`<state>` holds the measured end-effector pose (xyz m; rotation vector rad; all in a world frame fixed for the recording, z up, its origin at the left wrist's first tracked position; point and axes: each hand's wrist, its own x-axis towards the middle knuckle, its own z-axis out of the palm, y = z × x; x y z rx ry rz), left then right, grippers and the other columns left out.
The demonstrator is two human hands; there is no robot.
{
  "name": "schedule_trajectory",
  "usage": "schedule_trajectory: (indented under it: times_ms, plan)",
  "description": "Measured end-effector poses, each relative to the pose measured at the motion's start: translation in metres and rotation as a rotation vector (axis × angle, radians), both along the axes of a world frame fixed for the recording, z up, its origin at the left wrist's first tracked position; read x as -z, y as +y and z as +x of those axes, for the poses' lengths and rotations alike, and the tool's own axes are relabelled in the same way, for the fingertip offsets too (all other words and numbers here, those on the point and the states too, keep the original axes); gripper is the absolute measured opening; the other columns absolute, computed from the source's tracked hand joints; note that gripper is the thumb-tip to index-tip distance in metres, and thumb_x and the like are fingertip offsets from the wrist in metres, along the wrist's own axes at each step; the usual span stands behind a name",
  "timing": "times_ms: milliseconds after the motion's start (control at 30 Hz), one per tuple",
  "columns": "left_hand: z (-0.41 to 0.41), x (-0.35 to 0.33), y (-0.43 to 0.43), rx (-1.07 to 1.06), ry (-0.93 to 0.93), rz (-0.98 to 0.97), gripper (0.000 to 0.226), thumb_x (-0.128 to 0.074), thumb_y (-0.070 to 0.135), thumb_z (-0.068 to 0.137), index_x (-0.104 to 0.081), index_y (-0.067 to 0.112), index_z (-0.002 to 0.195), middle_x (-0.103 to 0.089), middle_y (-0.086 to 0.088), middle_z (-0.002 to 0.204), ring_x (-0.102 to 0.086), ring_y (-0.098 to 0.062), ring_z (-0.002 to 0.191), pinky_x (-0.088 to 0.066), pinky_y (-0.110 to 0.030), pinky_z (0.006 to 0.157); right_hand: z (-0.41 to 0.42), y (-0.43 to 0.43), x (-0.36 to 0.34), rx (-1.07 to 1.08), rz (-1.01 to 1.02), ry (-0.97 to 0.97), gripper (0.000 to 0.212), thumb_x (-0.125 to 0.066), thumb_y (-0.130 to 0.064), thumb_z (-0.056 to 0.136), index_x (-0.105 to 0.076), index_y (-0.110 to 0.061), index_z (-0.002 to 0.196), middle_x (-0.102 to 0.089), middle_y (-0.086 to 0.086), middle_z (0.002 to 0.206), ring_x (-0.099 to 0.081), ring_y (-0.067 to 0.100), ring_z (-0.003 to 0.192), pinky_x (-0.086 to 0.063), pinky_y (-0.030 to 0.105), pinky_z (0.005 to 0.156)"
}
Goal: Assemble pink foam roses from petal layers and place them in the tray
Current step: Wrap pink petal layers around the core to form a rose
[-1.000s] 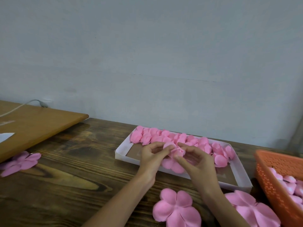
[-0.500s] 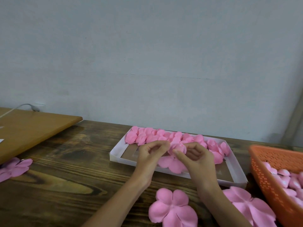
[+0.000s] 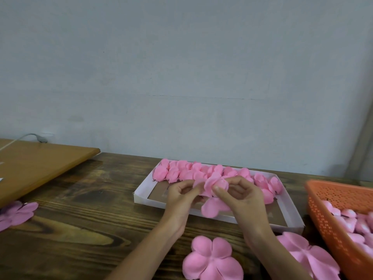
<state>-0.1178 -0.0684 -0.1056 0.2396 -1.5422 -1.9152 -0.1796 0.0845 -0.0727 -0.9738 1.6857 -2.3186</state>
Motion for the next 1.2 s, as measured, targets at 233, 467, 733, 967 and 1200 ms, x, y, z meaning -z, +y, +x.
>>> schedule_trajectory:
  times_ms: [233, 467, 733, 967, 1200]
  plan:
    - [-0.001, 0.0, 0.005, 0.014, 0.048, -0.047, 0.057, -0.092, 0.057, 0.068, -0.084, 0.01, 0.099, -0.079, -0.016, 0.099, -0.075, -0.027, 0.093, -0.06, -0.033, 0.079, 0.005, -0.001, 0.002, 0.06, 0.06, 0.075, 0.018, -0.087, -0.006, 0.078, -0.074, -0.011, 0.09, -0.079, 0.005, 0.086, -0.079, 0.021, 0.08, -0.061, 0.024, 0.067]
    - [-0.001, -0.003, 0.006, 0.077, 0.014, 0.149, 0.057, -0.055, 0.043, 0.105, -0.071, -0.012, 0.105, -0.074, -0.03, 0.107, -0.073, -0.033, 0.096, -0.06, -0.039, 0.079, 0.013, -0.006, 0.004, 0.051, 0.049, 0.053, 0.017, -0.085, -0.002, 0.079, -0.075, -0.013, 0.087, -0.079, 0.004, 0.085, -0.078, 0.021, 0.082, -0.063, 0.029, 0.069]
    - [-0.003, 0.004, 0.018, 0.183, -0.088, 0.282, 0.058, -0.029, 0.026, 0.114, -0.079, 0.021, 0.084, -0.07, -0.008, 0.082, -0.071, -0.018, 0.074, -0.058, -0.03, 0.065, 0.033, -0.017, 0.014, 0.192, 0.181, 0.311, 0.028, -0.089, -0.014, 0.071, -0.073, -0.033, 0.083, -0.073, -0.012, 0.099, -0.072, 0.011, 0.092, -0.059, 0.025, 0.074]
    - [-0.005, 0.005, 0.032, 0.187, -0.13, 0.346, 0.064, -0.034, 0.033, 0.115, -0.077, 0.021, 0.069, -0.074, -0.002, 0.075, -0.074, -0.018, 0.082, -0.058, -0.025, 0.062, 0.031, -0.014, 0.015, 0.46, 0.328, 0.576, 0.018, -0.079, -0.042, 0.074, -0.065, -0.039, 0.085, -0.066, -0.025, 0.088, -0.056, 0.001, 0.095, -0.046, 0.013, 0.072]
    - [0.002, -0.008, 0.044, 0.143, -0.142, 0.461, 0.057, -0.056, 0.057, 0.1, -0.07, 0.018, 0.061, -0.063, -0.002, 0.072, -0.068, -0.014, 0.069, -0.053, -0.027, 0.067, 0.022, -0.014, 0.016, 0.674, 0.446, 0.909, 0.018, -0.092, -0.025, 0.073, -0.074, -0.028, 0.073, -0.066, -0.014, 0.087, -0.047, 0.019, 0.091, -0.045, 0.034, 0.077]
